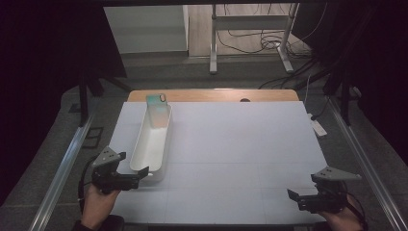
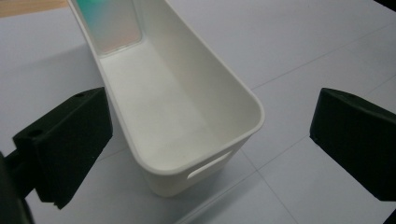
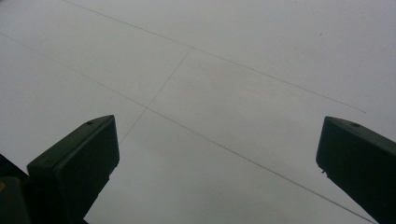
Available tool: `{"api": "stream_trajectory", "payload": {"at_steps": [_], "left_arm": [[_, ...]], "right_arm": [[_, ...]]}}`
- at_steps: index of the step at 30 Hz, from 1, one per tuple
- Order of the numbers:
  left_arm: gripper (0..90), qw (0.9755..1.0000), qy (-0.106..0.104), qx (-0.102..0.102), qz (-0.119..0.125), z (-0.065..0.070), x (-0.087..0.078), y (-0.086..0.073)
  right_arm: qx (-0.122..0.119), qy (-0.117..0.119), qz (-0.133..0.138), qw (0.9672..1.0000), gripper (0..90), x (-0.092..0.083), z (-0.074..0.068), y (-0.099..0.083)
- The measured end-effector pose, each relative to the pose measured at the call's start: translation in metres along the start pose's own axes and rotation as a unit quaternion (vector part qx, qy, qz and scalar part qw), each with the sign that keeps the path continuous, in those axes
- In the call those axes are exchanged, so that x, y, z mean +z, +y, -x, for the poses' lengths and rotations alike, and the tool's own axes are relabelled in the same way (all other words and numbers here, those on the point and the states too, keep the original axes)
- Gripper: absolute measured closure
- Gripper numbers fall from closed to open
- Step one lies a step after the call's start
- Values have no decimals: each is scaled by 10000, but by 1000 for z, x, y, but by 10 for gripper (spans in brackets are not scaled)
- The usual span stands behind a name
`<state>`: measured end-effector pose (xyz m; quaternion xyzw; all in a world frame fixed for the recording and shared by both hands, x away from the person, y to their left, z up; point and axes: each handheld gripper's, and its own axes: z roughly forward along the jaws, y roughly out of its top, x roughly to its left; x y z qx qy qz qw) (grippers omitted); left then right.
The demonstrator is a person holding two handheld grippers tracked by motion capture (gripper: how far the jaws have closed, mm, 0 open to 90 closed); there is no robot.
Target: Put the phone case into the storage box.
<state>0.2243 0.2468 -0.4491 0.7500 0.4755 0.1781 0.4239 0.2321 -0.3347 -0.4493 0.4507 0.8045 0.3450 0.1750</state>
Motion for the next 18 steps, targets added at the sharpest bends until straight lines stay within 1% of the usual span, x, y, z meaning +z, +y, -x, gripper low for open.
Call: {"api": "stream_trajectory", "payload": {"at_steps": [6, 18], "left_arm": [[0, 10000, 74, -49, -1, -2, -7, -7], [0, 9998, 163, -89, -61, -3, -14, -17]], "right_arm": [[-2, -3, -12, 10000, 0, 0, 0, 0], [-7, -9, -15, 10000, 0, 1, -1, 0]]}}
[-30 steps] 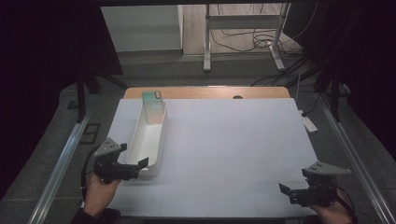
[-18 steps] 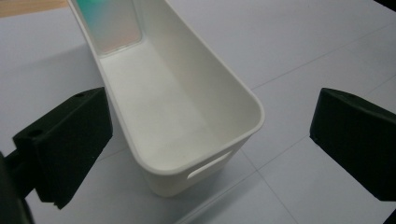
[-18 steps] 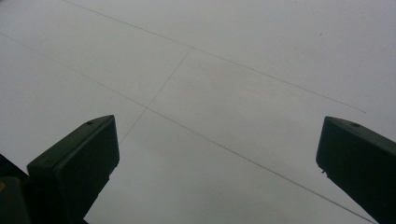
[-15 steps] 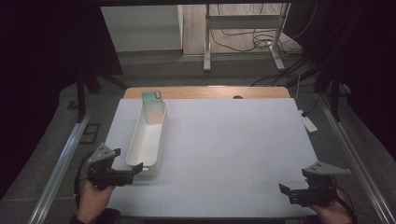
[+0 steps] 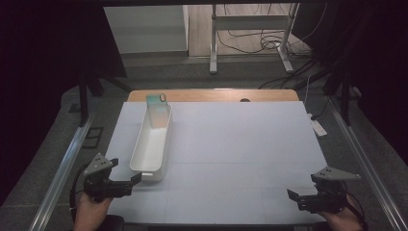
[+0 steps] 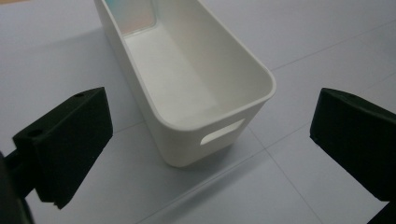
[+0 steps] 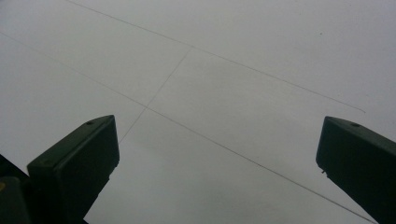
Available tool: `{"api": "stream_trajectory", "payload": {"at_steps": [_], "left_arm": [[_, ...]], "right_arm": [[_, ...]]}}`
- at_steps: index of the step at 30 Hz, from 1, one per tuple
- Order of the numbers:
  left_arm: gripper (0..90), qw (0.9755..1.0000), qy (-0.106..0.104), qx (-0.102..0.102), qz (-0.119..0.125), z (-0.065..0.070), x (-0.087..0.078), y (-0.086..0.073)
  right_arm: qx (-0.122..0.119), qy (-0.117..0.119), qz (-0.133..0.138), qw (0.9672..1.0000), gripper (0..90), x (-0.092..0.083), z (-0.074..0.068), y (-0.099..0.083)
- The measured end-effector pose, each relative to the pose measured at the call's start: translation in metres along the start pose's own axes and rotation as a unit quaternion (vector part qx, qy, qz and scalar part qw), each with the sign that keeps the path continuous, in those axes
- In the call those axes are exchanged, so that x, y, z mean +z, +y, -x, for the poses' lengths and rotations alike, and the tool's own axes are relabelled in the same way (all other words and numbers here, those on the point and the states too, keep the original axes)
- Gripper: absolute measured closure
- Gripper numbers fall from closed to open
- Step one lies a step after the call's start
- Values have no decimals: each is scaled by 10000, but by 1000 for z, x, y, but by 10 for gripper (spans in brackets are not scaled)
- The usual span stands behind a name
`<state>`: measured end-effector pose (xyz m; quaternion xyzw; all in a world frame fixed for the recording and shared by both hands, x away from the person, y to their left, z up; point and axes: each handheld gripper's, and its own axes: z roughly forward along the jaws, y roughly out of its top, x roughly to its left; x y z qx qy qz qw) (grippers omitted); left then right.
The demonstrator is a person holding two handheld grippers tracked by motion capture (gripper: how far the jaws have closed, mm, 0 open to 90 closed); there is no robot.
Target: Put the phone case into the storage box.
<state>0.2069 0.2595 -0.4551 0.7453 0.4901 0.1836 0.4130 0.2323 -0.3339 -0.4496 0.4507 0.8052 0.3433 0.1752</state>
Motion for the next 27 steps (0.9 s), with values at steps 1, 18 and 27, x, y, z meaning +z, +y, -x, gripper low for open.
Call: {"api": "stream_trajectory", "payload": {"at_steps": [1, 18, 27], "left_arm": [[0, 10000, 9, -6, -4, 0, -1, -1], [0, 9995, 190, 33, -232, 3, -7, -14], [0, 9991, 248, 38, -341, 4, -8, -18]], "right_arm": [[-1, -2, -2, 10000, 0, 0, 0, 0], [-19, -16, -31, 10000, 0, 0, 0, 0], [-20, -18, -42, 10000, 0, 0, 0, 0]]}}
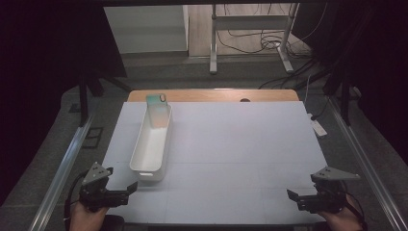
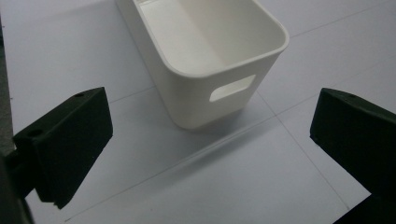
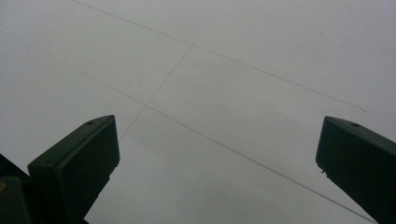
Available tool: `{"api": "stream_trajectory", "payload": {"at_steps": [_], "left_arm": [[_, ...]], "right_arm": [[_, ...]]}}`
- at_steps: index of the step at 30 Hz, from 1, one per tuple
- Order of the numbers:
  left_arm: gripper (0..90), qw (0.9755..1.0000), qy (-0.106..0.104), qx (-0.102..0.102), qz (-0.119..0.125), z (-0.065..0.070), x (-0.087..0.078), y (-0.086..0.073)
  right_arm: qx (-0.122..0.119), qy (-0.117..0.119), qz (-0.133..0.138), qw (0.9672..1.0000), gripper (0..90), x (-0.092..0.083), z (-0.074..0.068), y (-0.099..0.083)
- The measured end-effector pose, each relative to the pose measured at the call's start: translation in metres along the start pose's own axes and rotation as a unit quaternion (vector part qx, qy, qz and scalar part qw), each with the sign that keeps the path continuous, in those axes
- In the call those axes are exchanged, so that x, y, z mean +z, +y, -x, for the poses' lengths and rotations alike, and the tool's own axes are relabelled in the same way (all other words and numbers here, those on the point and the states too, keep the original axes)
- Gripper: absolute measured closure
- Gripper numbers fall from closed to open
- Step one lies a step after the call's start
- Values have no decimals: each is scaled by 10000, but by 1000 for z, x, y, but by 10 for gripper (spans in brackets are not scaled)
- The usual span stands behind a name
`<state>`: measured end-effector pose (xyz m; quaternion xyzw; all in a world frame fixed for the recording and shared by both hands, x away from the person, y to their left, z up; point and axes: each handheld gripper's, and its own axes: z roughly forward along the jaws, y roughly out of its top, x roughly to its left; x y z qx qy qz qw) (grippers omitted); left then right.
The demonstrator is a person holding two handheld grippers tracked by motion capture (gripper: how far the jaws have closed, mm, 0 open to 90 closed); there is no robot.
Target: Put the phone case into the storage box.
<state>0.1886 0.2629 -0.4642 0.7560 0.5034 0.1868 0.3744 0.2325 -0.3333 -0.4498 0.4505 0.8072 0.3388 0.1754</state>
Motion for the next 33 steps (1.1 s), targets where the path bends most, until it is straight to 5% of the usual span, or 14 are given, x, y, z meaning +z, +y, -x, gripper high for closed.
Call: {"api": "stream_trajectory", "payload": {"at_steps": [33], "left_arm": [[10, 9991, 212, 44, -371, 2, 1, -8]], "right_arm": [[-44, 2, -49, 10000, 0, 2, -1, 0]]}}
